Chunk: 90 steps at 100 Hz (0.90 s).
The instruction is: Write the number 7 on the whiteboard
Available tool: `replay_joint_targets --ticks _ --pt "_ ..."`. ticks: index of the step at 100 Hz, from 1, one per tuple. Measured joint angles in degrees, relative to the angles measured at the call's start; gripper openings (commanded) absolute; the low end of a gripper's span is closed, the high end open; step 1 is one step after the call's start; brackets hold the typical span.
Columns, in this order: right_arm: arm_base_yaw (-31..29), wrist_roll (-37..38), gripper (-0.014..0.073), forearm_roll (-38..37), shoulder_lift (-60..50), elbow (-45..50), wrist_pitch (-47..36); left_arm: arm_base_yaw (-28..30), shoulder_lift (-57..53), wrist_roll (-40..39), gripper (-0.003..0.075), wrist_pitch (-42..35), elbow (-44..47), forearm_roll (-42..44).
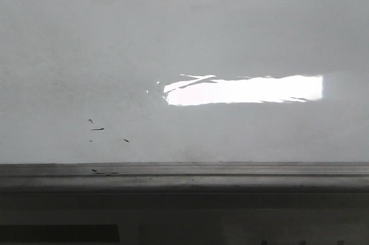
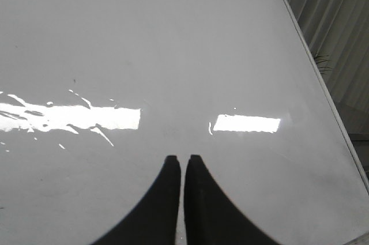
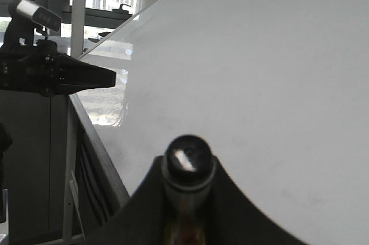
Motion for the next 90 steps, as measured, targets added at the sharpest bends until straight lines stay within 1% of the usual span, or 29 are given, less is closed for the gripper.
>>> replay_joint_targets --ticks 22,29,33,36,40,42,45,46,47,48,49,50,51,52,53,54,55,56,59,60,61,62,66,69,71,74,79,90 --pt "0.0 0.0 -0.0043 -0.2 0.0 0.0 2.9 0.0 0.0 0.0 -0.0020 0.0 0.0 0.0" --pt "0.0 0.6 -0.0043 -2.9 0.0 0.0 3.0 0.0 0.0 0.0 -0.0020 0.0 0.0 0.0" --pt "0.0 2.5 -0.0043 -7.1 0.0 0.0 3.0 0.0 0.0 0.0 -0.0020 0.0 0.0 0.0" --pt "0.0 6.3 -0.0043 -11.1 0.0 0.0 2.7 0.0 0.0 0.0 -0.0020 0.0 0.0 0.0" --pt "0.0 11.7 -0.0043 -18.7 0.0 0.0 2.0 0.0 0.0 0.0 -0.0020 0.0 0.0 0.0" --pt "0.0 15.6 -0.0043 -23.0 0.0 0.0 1.4 0.0 0.0 0.0 -0.0020 0.0 0.0 0.0" --pt "0.0 23.1 -0.0043 -29.2 0.0 0.0 0.5 0.0 0.0 0.0 -0.0020 0.0 0.0 0.0" --pt "0.0 24.8 -0.0043 -32.5 0.0 -0.1 0.0 0.0 0.0 0.0 -0.0020 0.0 0.0 0.0" --pt "0.0 26.4 -0.0043 -34.2 0.0 -0.1 -0.3 0.0 0.0 0.0 -0.0020 0.0 0.0 0.0" --pt "0.0 29.8 -0.0043 -37.6 0.0 -0.3 -0.9 0.0 0.0 0.0 -0.0020 0.0 0.0 0.0" --pt "0.0 31.6 -0.0043 -39.4 0.0 -0.3 -1.2 0.0 0.0 0.0 -0.0020 0.0 0.0 0.0" --pt "0.0 35.1 -0.0043 -41.2 0.0 -0.3 -1.9 0.0 0.0 0.0 -0.0020 0.0 0.0 0.0" --pt "0.0 37.0 -0.0043 -44.7 0.0 -0.3 -2.3 0.0 0.0 0.0 -0.0020 0.0 0.0 0.0" --pt "0.0 40.6 -0.0043 -46.5 0.0 -0.4 -2.7 0.0 0.0 0.0 -0.0020 0.0 0.0 0.0" --pt "0.0 42.5 -0.0043 -50.0 0.0 -0.4 -3.6 0.0 0.0 0.0 -0.0020 0.0 0.0 0.0" --pt "0.0 44.3 -0.0043 -51.7 0.0 -0.4 -4.1 0.0 0.0 0.0 -0.0020 0.0 0.0 0.0" --pt "0.0 48.1 -0.0043 -55.3 0.0 -0.4 -5.1 0.0 0.0 0.0 -0.0020 0.0 0.0 0.0" --pt "0.0 50.0 -0.0043 -57.1 0.0 -0.4 -5.6 0.0 0.0 0.0 -0.0020 0.0 0.0 0.0" --pt "0.0 59.3 -0.0043 -64.1 0.0 -0.4 -7.9 0.0 0.0 0.0 -0.0020 0.0 0.0 0.0" --pt "0.0 61.1 -0.0043 -67.5 0.0 -0.4 -9.2 0.0 0.0 0.0 -0.0020 0.0 0.0 0.0" --pt "0.0 62.8 -0.0043 -69.1 0.2 -0.4 -9.9 0.0 0.0 0.0 -0.0020 0.0 0.0 0.0" --pt "0.0 66.3 -0.0043 -72.3 0.3 -0.4 -11.3 0.0 0.0 0.0 -0.0020 0.0 0.0 0.0" --pt "0.0 75.8 -0.0043 -79.6 1.1 -0.4 -15.2 0.0 0.0 0.0 -0.0020 0.0 0.0 0.0" --pt "0.0 81.0 -0.0043 -85.7 1.9 -0.5 -19.3 0.0 0.0 0.0 -0.0020 0.0 0.0 0.0" --pt "0.0 84.3 -0.0043 -87.8 2.7 -0.5 -21.6 0.0 0.0 0.0 -0.0020 0.0 0.0 0.0" --pt "0.0 87.6 -0.0043 -92.2 3.8 -0.6 -24.7 0.0 0.0 0.0 -0.0020 0.0 0.0 0.0" --pt "0.0 91.2 -0.0043 -96.5 6.5 -0.9 -29.2 0.0 0.0 0.0 -0.0020 0.0 0.0 0.0" --pt "0.0 94.3 -0.0043 -100.8 12.1 -1.0 -34.9 0.0 0.0 0.0 -0.0020 0.0 0.0 0.0"
